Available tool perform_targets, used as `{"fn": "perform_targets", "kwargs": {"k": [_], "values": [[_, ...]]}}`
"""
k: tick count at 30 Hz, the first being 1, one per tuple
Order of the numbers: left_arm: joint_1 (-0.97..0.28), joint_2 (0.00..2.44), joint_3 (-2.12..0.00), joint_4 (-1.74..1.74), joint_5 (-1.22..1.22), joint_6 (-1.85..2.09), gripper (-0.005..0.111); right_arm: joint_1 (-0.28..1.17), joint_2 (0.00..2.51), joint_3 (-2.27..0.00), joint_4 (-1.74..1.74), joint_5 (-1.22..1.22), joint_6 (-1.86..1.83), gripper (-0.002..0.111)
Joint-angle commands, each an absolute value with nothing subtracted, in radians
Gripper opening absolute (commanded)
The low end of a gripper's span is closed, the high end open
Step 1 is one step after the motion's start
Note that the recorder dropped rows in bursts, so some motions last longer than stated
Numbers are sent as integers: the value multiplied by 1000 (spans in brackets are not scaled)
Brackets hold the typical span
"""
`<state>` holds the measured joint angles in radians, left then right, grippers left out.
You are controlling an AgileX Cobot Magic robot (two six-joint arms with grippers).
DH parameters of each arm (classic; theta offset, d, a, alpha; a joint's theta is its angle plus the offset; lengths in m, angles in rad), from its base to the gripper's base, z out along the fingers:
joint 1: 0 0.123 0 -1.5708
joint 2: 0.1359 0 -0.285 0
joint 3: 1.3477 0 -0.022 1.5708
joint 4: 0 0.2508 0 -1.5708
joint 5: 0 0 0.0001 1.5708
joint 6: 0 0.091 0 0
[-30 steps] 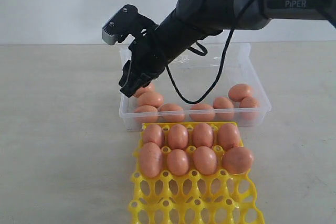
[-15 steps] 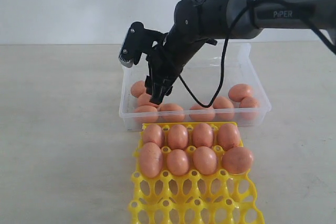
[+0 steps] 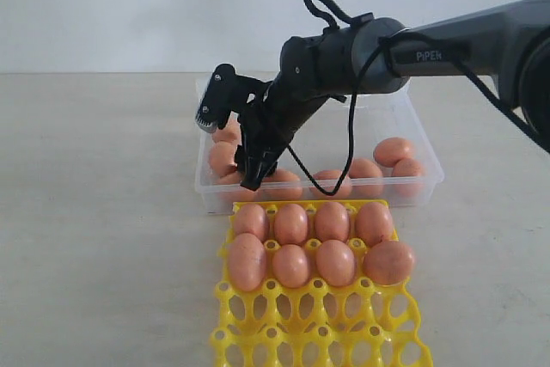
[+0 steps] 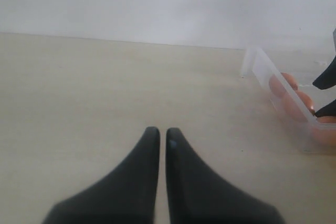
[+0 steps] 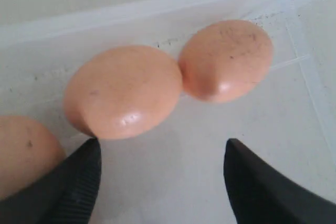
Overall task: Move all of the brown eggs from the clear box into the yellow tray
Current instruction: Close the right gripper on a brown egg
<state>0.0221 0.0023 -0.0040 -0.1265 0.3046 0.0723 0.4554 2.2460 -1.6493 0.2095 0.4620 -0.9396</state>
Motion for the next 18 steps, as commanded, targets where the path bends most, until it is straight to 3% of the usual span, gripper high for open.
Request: {"fn": "perform_targets", "kwargs": {"k": [1, 5, 18], "values": [[19, 0, 0, -123, 292, 76, 4, 453, 2245, -1653, 464, 457, -932, 59], [19, 0, 0, -123, 292, 76, 4, 453, 2245, -1653, 632, 464, -925, 59], [19, 0, 0, -123, 292, 76, 4, 453, 2303, -1655, 619, 445, -944, 59]]}}
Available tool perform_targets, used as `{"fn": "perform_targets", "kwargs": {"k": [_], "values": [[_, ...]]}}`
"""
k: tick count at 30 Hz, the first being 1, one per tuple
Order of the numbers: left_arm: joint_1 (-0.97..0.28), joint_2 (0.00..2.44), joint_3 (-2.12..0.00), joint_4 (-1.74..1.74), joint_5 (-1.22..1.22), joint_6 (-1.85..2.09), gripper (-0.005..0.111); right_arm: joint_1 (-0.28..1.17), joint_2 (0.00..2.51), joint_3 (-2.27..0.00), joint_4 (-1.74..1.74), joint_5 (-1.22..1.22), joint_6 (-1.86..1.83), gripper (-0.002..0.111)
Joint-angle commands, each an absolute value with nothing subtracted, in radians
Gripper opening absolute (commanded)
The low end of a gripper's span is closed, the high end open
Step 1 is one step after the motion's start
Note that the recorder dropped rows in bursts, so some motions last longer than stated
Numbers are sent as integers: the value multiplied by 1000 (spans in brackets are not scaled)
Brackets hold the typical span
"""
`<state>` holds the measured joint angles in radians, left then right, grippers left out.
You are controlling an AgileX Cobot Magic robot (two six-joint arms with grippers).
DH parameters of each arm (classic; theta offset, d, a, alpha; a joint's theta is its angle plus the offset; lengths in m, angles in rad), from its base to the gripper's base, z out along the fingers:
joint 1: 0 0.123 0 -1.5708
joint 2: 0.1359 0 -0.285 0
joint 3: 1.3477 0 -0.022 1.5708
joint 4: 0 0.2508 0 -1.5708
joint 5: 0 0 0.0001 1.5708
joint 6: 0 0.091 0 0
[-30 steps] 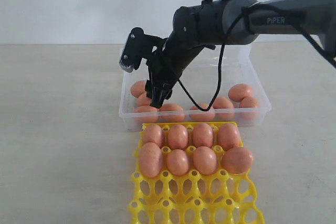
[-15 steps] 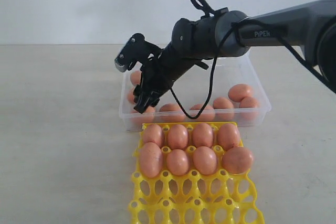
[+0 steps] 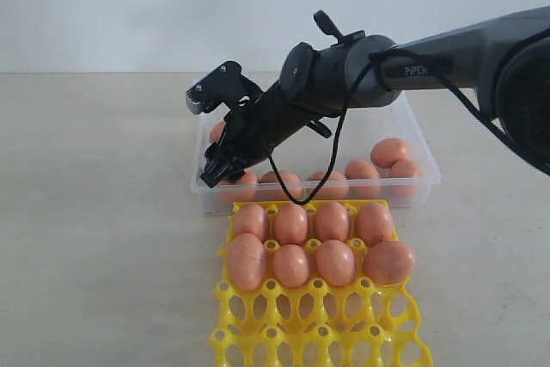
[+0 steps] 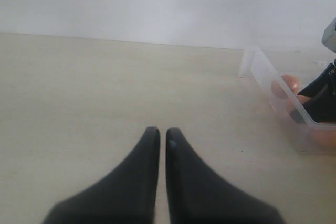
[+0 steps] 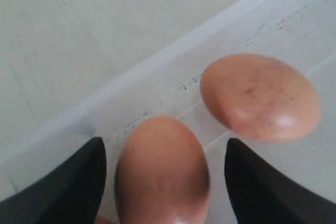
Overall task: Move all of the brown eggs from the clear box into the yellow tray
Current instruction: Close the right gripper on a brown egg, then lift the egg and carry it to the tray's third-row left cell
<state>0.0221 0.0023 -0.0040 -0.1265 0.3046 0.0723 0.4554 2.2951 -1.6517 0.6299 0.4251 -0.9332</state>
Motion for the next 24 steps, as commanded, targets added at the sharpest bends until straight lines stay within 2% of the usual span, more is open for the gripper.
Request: {"fn": "perform_targets", "kwargs": {"k": [1, 3, 4, 8, 10, 15, 20, 24], "values": [[19, 0, 0, -123, 292, 76, 4, 453, 2303, -1655, 620, 444, -944, 59], [19, 0, 0, -123, 292, 76, 4, 453, 2303, -1655, 620, 435, -944, 57], [19, 0, 0, -123, 292, 76, 4, 451, 2303, -1655, 620, 434, -944, 53], [19, 0, 0, -123, 292, 76, 4, 451, 2303, -1655, 620, 434, -944, 22], [19, 0, 0, -123, 292, 76, 4, 451, 2303, -1655, 620, 432, -948, 2], [19, 0, 0, -123, 292, 76, 4, 451, 2280, -1655, 620, 426, -933, 0], [19, 0, 0, -123, 292, 76, 4, 449, 2186, -1639, 620, 412, -753, 0], [19, 0, 0, -123, 292, 76, 4, 459, 2050, -1507, 620, 259, -627, -1]]}}
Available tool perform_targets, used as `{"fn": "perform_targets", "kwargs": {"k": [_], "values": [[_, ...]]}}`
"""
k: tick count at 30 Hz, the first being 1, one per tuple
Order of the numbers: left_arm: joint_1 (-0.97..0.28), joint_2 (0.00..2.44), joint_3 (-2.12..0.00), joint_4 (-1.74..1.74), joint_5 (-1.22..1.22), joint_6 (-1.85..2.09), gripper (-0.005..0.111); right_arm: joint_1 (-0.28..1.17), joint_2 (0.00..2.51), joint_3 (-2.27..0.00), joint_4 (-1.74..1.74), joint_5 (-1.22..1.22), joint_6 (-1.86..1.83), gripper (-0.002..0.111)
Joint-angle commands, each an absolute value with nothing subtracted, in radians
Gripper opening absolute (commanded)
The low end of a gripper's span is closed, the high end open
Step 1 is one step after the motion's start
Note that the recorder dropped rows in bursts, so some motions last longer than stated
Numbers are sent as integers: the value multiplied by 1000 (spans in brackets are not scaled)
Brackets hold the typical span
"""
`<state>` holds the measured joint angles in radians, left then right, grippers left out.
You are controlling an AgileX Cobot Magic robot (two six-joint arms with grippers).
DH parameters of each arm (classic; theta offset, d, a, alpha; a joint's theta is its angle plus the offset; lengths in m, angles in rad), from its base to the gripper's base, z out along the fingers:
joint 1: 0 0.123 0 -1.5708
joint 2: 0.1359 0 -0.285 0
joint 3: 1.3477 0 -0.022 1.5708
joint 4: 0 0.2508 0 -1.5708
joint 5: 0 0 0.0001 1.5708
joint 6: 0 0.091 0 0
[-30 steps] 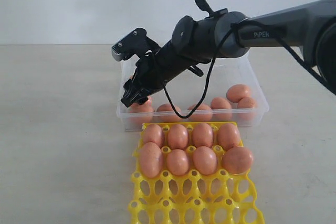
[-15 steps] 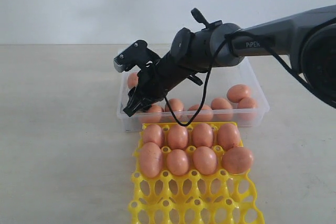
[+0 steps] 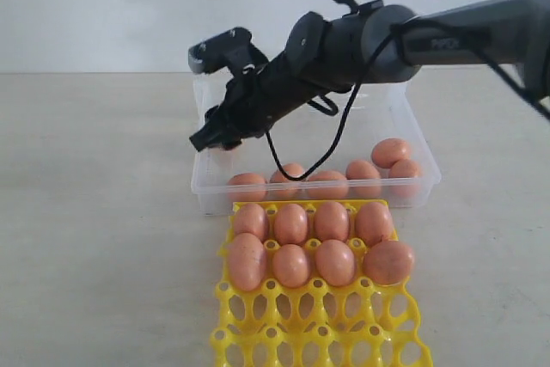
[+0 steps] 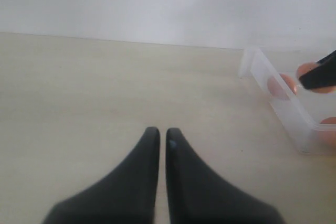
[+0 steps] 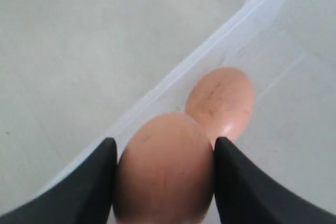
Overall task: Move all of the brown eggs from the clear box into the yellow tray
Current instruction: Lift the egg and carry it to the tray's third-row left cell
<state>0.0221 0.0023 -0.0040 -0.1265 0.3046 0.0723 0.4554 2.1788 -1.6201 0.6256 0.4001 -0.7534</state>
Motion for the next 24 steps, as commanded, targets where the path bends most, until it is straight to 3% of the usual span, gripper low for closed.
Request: {"fn": "perform_targets", "kwargs": {"k": [1, 7, 16, 24], "values": [[19, 0, 0, -123, 292, 76, 4, 469, 2003, -1441, 622, 172, -595, -1], [19, 0, 0, -123, 292, 76, 4, 630, 1704, -983, 602, -360, -578, -1], [19, 0, 0, -123, 292, 76, 4, 946, 1618, -702, 594, -371, -436, -1], [19, 0, 0, -123, 292, 76, 4, 1045, 1712, -676, 600, -489, -387, -1]]}}
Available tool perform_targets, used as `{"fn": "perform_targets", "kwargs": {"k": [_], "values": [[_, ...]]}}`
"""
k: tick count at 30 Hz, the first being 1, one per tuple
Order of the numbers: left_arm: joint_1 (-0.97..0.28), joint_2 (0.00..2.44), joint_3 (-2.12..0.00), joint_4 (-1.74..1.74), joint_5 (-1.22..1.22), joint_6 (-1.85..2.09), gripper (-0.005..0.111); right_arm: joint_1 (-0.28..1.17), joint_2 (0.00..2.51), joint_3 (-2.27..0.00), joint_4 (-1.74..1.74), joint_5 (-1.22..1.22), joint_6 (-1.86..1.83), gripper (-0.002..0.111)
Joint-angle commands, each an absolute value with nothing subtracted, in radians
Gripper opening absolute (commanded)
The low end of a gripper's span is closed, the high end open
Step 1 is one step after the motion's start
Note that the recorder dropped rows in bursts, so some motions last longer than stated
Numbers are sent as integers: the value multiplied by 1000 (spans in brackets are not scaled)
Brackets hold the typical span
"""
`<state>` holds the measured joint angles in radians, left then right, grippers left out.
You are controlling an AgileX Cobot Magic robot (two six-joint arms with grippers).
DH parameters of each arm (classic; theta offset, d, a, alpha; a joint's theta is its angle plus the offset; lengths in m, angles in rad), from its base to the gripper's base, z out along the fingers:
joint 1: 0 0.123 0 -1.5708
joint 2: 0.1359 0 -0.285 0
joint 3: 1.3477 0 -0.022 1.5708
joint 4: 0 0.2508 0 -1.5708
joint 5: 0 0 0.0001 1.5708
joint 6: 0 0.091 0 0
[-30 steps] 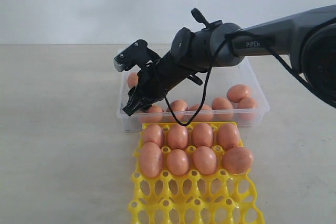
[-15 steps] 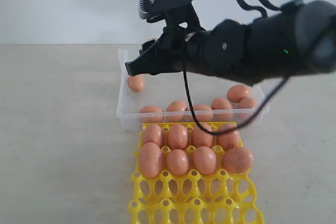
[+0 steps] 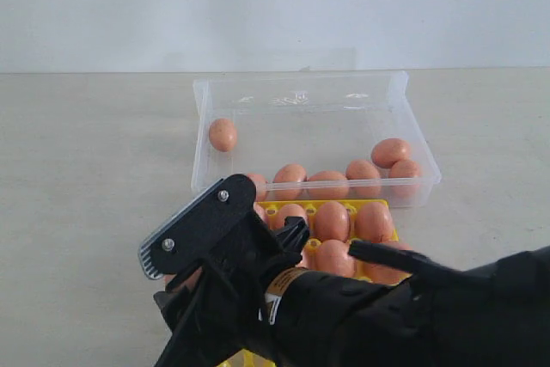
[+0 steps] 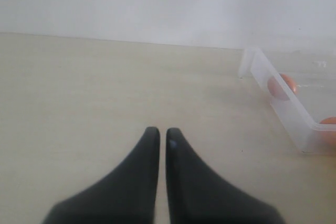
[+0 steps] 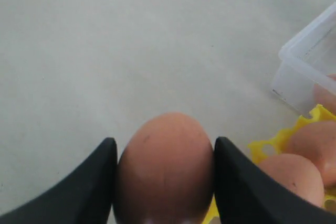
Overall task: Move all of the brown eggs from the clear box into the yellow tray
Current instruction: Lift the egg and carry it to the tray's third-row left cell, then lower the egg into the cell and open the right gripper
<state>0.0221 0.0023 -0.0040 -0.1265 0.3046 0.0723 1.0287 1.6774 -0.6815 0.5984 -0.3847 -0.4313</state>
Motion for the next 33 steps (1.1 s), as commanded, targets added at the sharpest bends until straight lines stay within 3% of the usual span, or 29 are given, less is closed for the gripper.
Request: {"fn": "perform_targets", "kwargs": {"k": [1, 6, 14, 33], "values": [[19, 0, 0, -123, 292, 76, 4, 1045, 1717, -676, 600, -506, -369, -1], [19, 0, 0, -123, 292, 76, 4, 1048, 1718, -662, 683, -519, -374, -1], [19, 0, 0, -123, 292, 76, 4, 1137, 1718, -530, 740, -760, -337, -1], [19, 0, 0, -123, 292, 76, 4, 1137, 1727, -521, 822, -711, -371, -1]]}}
